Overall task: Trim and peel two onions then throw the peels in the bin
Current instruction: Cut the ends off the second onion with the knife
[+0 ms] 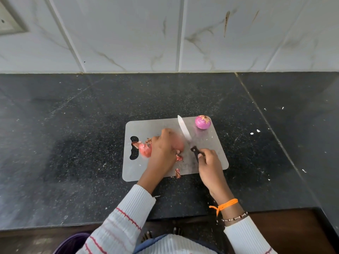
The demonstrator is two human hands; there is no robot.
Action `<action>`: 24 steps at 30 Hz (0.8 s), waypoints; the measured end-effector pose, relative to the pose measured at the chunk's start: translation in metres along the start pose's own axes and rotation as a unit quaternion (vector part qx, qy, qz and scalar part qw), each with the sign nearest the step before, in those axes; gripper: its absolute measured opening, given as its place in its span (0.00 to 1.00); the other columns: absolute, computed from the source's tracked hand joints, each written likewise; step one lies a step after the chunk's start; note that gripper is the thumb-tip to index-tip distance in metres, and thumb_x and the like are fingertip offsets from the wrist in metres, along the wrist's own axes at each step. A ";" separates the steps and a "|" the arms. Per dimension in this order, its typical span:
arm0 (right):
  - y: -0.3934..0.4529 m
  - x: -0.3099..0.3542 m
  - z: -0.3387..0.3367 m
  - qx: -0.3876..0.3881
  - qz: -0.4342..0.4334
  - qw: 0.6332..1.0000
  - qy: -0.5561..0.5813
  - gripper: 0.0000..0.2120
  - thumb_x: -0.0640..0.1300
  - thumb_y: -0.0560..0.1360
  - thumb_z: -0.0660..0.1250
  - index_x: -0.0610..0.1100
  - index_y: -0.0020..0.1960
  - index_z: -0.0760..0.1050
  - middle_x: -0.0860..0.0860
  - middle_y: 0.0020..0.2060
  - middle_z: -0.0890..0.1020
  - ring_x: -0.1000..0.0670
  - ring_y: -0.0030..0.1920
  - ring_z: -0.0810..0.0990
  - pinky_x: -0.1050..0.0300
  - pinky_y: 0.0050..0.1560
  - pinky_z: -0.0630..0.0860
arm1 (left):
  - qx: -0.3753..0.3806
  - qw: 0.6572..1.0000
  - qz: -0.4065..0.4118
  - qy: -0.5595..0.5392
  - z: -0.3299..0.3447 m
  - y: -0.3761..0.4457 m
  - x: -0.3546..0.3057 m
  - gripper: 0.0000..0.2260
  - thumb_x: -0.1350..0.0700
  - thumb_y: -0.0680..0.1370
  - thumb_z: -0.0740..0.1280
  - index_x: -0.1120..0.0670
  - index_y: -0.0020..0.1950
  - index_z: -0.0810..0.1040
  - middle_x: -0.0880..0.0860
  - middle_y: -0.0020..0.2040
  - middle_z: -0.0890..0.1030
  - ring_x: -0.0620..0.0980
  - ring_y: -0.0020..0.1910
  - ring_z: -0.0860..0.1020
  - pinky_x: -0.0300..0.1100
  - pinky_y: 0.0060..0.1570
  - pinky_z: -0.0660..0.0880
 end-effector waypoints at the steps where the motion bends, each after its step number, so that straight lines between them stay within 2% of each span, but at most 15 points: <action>1: 0.000 -0.001 -0.001 0.006 0.016 1.000 0.026 0.11 0.40 0.80 0.55 0.41 0.59 0.73 0.48 0.50 0.74 0.51 0.48 0.72 0.62 0.47 0.66 | 0.005 1.000 0.010 0.017 0.002 0.001 -0.003 0.22 0.68 0.70 0.65 0.55 0.62 0.68 0.53 0.56 0.75 0.53 0.56 0.66 0.36 0.44 0.58; 3: -0.003 -0.001 -0.002 0.012 0.024 0.998 0.054 0.09 0.42 0.80 0.57 0.43 0.57 0.73 0.49 0.47 0.78 0.49 0.47 0.76 0.58 0.44 0.69 | 0.009 0.999 0.027 0.037 0.004 0.003 -0.009 0.21 0.69 0.71 0.64 0.55 0.62 0.69 0.54 0.58 0.76 0.53 0.58 0.66 0.33 0.43 0.56; 4: -0.005 0.000 -0.004 0.010 0.020 0.998 0.052 0.08 0.43 0.80 0.58 0.43 0.56 0.73 0.49 0.46 0.80 0.50 0.46 0.77 0.59 0.44 0.71 | 0.008 0.998 0.034 0.042 0.004 0.005 -0.011 0.22 0.69 0.71 0.63 0.56 0.63 0.70 0.54 0.59 0.76 0.54 0.59 0.66 0.33 0.45 0.58; 7: -0.014 0.004 -0.015 -0.023 -0.031 0.999 0.013 0.08 0.41 0.78 0.60 0.43 0.57 0.73 0.50 0.44 0.81 0.53 0.44 0.78 0.71 0.39 0.69 | 0.013 0.998 0.049 0.039 0.005 0.011 -0.013 0.22 0.70 0.71 0.65 0.57 0.64 0.73 0.55 0.66 0.72 0.55 0.64 0.68 0.38 0.60 0.63; 10: -0.023 0.014 -0.027 -0.069 -0.089 0.993 -0.022 0.13 0.39 0.78 0.61 0.43 0.62 0.70 0.50 0.47 0.80 0.52 0.46 0.78 0.75 0.39 0.68 | 0.018 0.998 0.051 0.007 0.007 0.012 -0.014 0.21 0.69 0.71 0.67 0.57 0.63 0.75 0.56 0.66 0.69 0.54 0.64 0.69 0.41 0.65 0.66; 13: -0.030 0.023 -0.030 -0.070 -0.129 0.987 -0.059 0.18 0.38 0.78 0.61 0.45 0.67 0.67 0.50 0.55 0.79 0.51 0.53 0.78 0.67 0.49 0.72 | 0.020 0.998 0.048 -0.016 0.010 0.010 -0.016 0.20 0.67 0.73 0.66 0.58 0.65 0.73 0.55 0.62 0.72 0.51 0.62 0.71 0.26 0.59 0.60; 14: -0.031 0.024 -0.030 -0.064 -0.139 0.985 -0.077 0.19 0.38 0.78 0.61 0.45 0.68 0.67 0.50 0.56 0.79 0.52 0.55 0.78 0.67 0.51 0.71 | 0.017 0.999 0.047 -0.021 0.010 0.010 -0.017 0.21 0.67 0.73 0.66 0.58 0.66 0.73 0.55 0.61 0.72 0.50 0.61 0.71 0.24 0.56 0.59; 17: -0.034 0.026 -0.030 -0.062 -0.154 0.979 -0.115 0.18 0.38 0.78 0.60 0.45 0.68 0.68 0.49 0.58 0.79 0.52 0.57 0.77 0.66 0.54 0.69 | 0.011 0.999 0.027 -0.024 0.009 0.011 -0.015 0.22 0.66 0.73 0.67 0.57 0.66 0.71 0.53 0.59 0.74 0.48 0.57 0.72 0.24 0.52 0.60; 20: -0.035 0.028 -0.035 -0.082 -0.162 0.977 -0.114 0.18 0.38 0.78 0.60 0.44 0.68 0.69 0.48 0.57 0.79 0.52 0.57 0.77 0.65 0.54 0.71 | 0.014 0.999 0.021 -0.020 0.010 0.013 -0.015 0.21 0.65 0.72 0.68 0.55 0.64 0.73 0.51 0.58 0.76 0.43 0.52 0.71 0.24 0.49 0.62; 24: -0.035 0.029 -0.030 -0.059 -0.157 0.979 -0.117 0.19 0.38 0.79 0.59 0.45 0.69 0.68 0.48 0.57 0.79 0.51 0.57 0.77 0.59 0.57 0.75 | 0.004 1.000 0.020 -0.023 0.011 0.013 -0.015 0.20 0.62 0.72 0.70 0.53 0.63 0.74 0.49 0.57 0.77 0.41 0.50 0.72 0.22 0.46 0.65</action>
Point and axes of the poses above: each hand's wrist, its own y-axis towards the middle knuckle, its own z-axis out of the palm, x = y × z, the point moved 6 cm from there along y, towards the middle knuckle
